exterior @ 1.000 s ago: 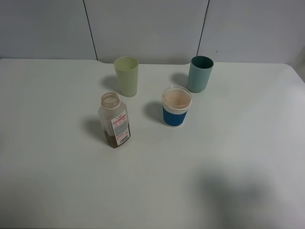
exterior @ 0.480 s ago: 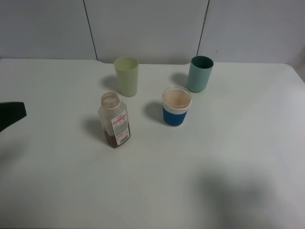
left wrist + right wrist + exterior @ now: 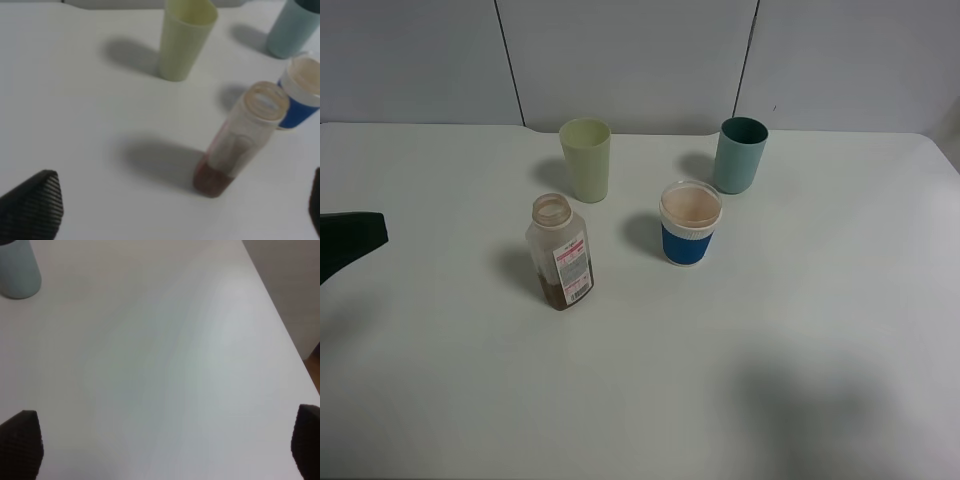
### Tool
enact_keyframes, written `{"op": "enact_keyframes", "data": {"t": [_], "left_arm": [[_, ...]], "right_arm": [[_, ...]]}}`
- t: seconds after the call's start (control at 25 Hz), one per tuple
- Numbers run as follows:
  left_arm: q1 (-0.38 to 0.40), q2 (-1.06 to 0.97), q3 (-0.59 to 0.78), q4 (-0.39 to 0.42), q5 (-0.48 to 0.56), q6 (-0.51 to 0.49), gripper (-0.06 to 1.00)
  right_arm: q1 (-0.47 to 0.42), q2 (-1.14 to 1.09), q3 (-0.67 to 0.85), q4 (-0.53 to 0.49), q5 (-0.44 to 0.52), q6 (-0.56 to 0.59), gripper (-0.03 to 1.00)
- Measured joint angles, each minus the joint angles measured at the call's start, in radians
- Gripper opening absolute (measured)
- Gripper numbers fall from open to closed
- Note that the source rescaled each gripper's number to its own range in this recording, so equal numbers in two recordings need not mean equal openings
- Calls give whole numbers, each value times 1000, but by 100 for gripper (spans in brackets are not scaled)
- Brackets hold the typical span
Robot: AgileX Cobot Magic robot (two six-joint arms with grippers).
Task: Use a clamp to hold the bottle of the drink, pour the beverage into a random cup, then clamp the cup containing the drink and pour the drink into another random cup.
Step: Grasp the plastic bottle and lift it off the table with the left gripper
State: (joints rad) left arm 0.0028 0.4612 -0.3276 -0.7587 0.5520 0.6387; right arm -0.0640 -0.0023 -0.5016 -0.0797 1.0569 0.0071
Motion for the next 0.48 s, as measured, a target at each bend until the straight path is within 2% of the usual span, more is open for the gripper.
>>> {"op": "enact_keyframes", "data": {"t": [0.12,0.48], "left_arm": [[0,42,0,-24,1,51,100],[-5,139,0,-7,0,68,100]], "right_arm": [[0,0,0,0,0,0,100],[0,0,0,0,0,0,100]]}}
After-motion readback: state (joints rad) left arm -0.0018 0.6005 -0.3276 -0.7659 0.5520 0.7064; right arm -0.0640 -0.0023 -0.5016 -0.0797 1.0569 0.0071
